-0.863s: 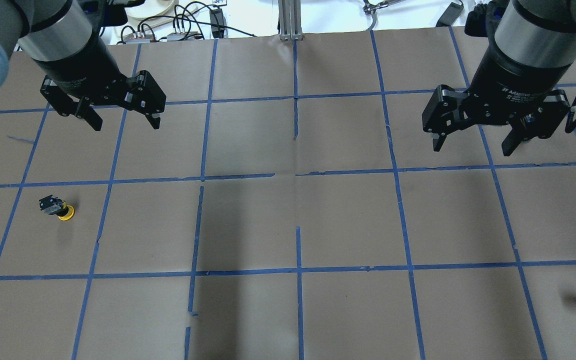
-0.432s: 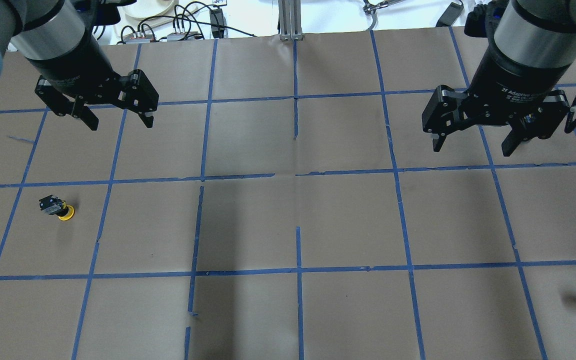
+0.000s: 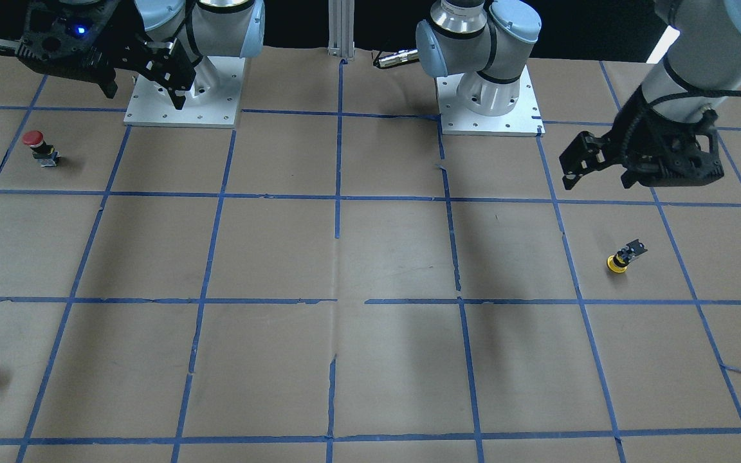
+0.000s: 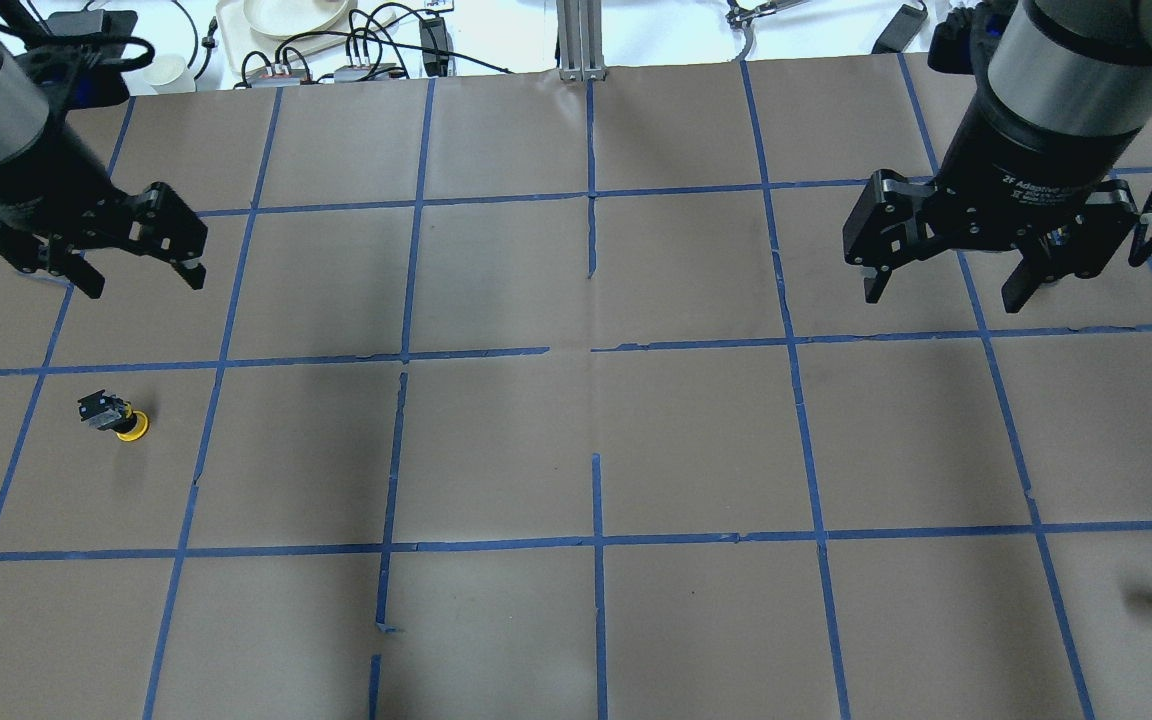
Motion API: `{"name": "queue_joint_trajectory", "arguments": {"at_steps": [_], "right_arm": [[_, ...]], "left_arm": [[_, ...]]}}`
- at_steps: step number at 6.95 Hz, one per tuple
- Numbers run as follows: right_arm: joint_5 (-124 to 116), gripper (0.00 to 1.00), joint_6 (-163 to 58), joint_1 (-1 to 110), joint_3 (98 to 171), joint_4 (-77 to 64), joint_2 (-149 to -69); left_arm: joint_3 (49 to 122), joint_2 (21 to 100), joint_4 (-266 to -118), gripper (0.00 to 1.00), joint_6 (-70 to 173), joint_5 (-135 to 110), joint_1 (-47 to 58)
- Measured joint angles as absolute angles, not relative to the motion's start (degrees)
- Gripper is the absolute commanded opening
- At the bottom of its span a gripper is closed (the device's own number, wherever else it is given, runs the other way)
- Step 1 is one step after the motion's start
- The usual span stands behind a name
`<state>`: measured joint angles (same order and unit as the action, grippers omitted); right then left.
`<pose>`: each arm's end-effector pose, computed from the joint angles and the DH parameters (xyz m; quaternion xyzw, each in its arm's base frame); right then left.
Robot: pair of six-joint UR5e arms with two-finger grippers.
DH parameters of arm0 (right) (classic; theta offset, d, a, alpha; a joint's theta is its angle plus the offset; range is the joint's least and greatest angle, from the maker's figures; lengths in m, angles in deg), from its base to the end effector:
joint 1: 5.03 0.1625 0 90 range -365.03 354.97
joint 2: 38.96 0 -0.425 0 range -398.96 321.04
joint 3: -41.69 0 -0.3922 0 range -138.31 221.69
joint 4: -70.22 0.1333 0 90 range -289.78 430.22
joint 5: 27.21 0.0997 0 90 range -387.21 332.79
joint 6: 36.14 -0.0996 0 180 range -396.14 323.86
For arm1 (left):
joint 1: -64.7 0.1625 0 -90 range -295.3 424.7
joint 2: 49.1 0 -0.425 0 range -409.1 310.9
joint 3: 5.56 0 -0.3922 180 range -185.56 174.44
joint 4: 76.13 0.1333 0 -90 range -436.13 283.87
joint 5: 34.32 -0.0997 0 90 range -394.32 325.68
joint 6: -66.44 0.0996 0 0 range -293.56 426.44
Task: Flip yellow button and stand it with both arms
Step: 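Move the left gripper down toward the yellow button lying on its side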
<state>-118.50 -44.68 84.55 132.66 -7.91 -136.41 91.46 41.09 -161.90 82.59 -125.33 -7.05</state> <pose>0.1279 -0.4254 0.5197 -0.0775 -0.9958 -0.0461 0.0145 0.0269 -0.5017 0.4336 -0.0181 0.9995 0.0274 0.0007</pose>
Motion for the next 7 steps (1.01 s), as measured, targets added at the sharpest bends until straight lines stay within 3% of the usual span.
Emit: {"name": "queue_joint_trajectory", "arguments": {"at_steps": [3,4,7], "right_arm": [[-118.4,1.00,-44.7,84.6,132.6,-7.8,-136.5],[-118.5,1.00,-44.7,84.6,132.6,-7.8,-136.6],[-118.4,1.00,-44.6,84.5,132.7,-7.7,-136.7]], "left_arm": [[99.8,49.0,-146.3,0.99,98.5,-124.7,7.1],[100.4,51.4,-144.0,0.94,100.8,-124.7,8.8],[104.5,56.2,-133.1,0.95,99.9,-125.1,10.3]]}}
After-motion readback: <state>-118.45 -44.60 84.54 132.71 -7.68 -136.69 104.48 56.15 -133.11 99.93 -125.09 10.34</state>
